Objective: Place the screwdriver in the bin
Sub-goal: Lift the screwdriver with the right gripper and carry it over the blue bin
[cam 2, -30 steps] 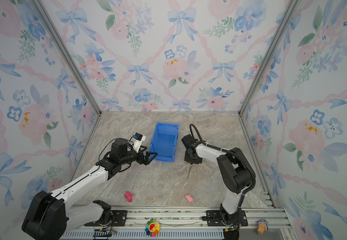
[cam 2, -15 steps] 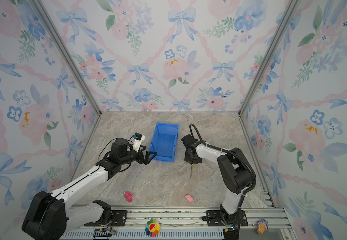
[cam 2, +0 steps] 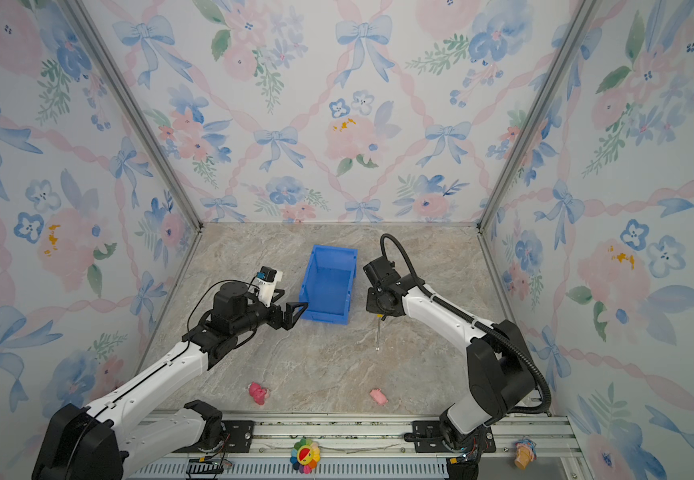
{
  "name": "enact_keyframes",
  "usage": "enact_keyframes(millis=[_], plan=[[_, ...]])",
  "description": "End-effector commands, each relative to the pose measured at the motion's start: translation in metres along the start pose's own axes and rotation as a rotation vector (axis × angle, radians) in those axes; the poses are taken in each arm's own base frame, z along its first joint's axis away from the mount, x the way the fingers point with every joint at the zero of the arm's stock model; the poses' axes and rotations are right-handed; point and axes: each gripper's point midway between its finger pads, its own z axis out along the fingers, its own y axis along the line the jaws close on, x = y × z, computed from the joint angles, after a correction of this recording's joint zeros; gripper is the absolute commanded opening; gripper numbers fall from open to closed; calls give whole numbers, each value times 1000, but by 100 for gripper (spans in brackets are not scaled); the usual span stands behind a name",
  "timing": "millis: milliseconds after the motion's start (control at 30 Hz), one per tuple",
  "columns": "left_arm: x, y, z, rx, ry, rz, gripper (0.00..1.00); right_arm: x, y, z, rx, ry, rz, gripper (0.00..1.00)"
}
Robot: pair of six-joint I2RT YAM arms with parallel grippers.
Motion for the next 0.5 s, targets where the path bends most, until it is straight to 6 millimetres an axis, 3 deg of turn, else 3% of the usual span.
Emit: enact_keyframes(millis=[0,233,433,467], plan=[[6,11,0,-52,1,15,98,-12,11,-28,-18,-40,6,0],[13,33,-3,-178,10,7,98,-45,62,-58,-123,-121,-4,0],[17,45,-8,-245,20,7,98,-69,111,-62,-269,-178,31,1],[17,44,-10,-245,16,8,98,-68,120,-52,-274,-168,32,1]])
